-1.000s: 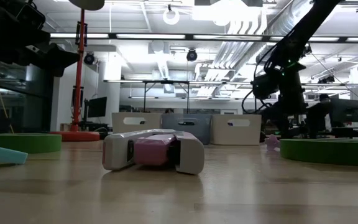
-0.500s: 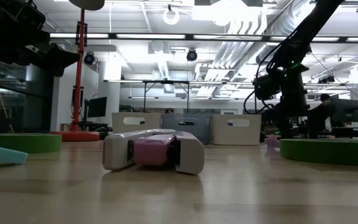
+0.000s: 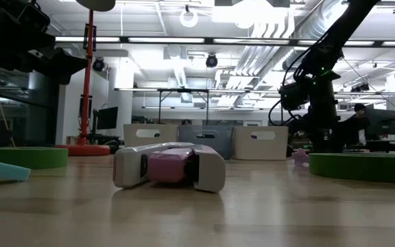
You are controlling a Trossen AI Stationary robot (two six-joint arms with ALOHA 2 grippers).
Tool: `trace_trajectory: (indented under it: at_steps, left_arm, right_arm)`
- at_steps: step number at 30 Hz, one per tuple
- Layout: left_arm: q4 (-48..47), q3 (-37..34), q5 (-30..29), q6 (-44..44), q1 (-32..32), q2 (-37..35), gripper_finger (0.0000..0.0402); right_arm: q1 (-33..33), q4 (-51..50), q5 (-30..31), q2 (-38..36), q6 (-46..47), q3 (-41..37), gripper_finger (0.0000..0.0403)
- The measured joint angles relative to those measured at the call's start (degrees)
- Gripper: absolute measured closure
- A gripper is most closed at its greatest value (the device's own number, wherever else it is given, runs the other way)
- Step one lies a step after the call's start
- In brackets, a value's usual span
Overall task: Pick and place Stapler, Stapler remover, tape
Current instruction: Put the black stapler into the black bin
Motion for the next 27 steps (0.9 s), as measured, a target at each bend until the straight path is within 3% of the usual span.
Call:
trace_trajectory:
  at_steps: [7,16,27]
  left_arm:
    - [0.0,0.0,-0.2,0.0,0.0,0.0,0.0046]
    - [0.0,0.0,-0.2,0.0,0.0,0.0,0.0046]
    - [0.0,0.0,-0.2,0.0,0.0,0.0,0.0046]
  right_arm:
    - [-0.1,-2.2,2.7,-1.9,-1.0,-0.3,0.0278]
    - [0.3,-4.0,1.4,-6.7,-1.2,-0.2,0.0278]
    - [2.1,-5.4,-5.7,-16.0,0.6,-0.1,0.0278]
